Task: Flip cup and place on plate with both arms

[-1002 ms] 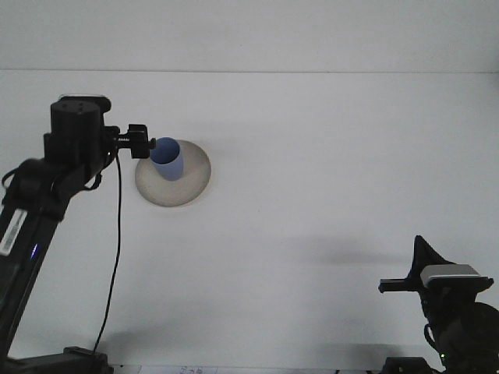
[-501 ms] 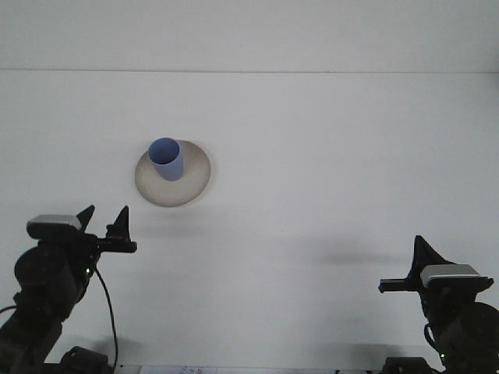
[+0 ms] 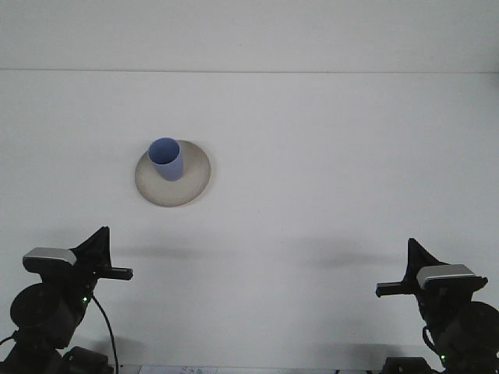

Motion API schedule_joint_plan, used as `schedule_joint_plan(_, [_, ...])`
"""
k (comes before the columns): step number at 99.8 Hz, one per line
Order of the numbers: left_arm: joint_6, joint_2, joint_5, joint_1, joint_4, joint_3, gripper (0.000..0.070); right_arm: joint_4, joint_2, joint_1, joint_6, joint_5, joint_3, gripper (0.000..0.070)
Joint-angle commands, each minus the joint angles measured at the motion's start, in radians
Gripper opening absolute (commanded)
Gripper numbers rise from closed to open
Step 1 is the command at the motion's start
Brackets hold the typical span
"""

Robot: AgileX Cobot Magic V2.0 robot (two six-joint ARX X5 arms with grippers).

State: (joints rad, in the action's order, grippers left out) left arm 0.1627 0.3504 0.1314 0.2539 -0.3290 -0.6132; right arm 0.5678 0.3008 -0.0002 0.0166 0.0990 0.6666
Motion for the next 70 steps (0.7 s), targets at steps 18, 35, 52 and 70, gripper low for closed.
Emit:
schedule_joint_plan(18, [-0.016,0.0,0.0,0.003,0.017,-0.01,0.0012,-0.029,0.001,0.0,0.011,0.002,0.01,0.0])
schedule_joint_plan(35, [-0.014,0.0,0.0,0.003,0.017,-0.01,0.0012,-0.058,0.001,0.0,0.011,0.002,0.01,0.0])
schedule_joint_plan(52, [-0.014,0.0,0.0,0.003,0.017,-0.01,0.0012,-0.06,0.001,0.0,0.011,0.002,0.01,0.0])
schedule_joint_plan(70, [-0.021,0.0,0.002,0.003,0.021,-0.01,0.0012,-0.06,0.001,0.0,0.011,0.002,0.01,0.0])
